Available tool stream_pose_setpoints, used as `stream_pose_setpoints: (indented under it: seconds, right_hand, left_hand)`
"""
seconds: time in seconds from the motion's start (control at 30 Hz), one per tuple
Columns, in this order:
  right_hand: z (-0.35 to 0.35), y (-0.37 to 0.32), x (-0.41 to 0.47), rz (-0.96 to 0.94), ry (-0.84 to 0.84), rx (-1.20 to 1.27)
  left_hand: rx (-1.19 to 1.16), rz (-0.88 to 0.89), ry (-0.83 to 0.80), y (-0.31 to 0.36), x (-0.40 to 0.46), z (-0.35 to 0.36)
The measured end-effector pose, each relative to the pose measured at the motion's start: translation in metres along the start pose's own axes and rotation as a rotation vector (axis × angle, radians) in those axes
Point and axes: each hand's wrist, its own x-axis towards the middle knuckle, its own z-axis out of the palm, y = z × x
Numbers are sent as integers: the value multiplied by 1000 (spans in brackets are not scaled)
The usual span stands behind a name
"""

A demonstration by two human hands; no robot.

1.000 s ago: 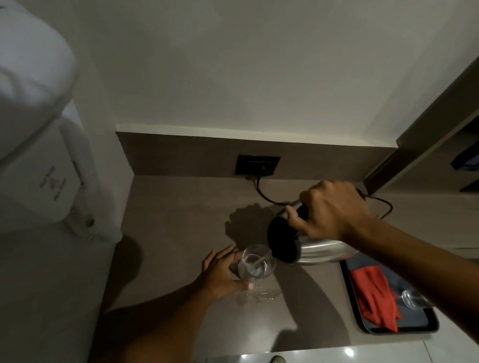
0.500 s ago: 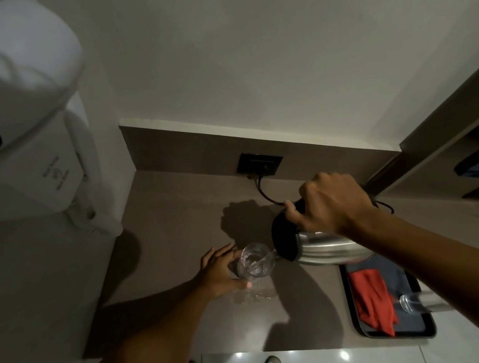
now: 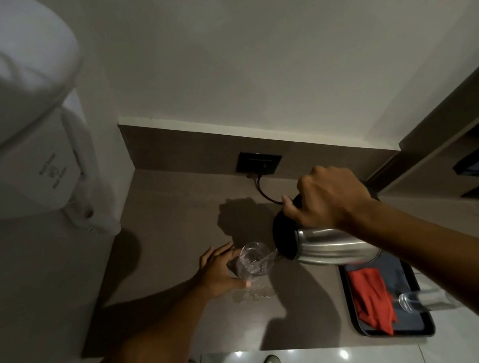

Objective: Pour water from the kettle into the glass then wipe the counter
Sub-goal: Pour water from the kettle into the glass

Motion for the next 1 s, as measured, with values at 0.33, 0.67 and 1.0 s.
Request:
stream_pose_setpoints:
  seconds: [0.33,0.67,1.0]
  right_hand:
    - [3,-2,4,21,2,37]
    - [4,-6,10,21,-18,44]
    - [6,-7,14,19,-70,50]
  left_hand:
    - [5,-15,6,6,-3,-2]
    - [25,-7,7,1,1,1]
    - [19,-46,-1,14,-8,-6]
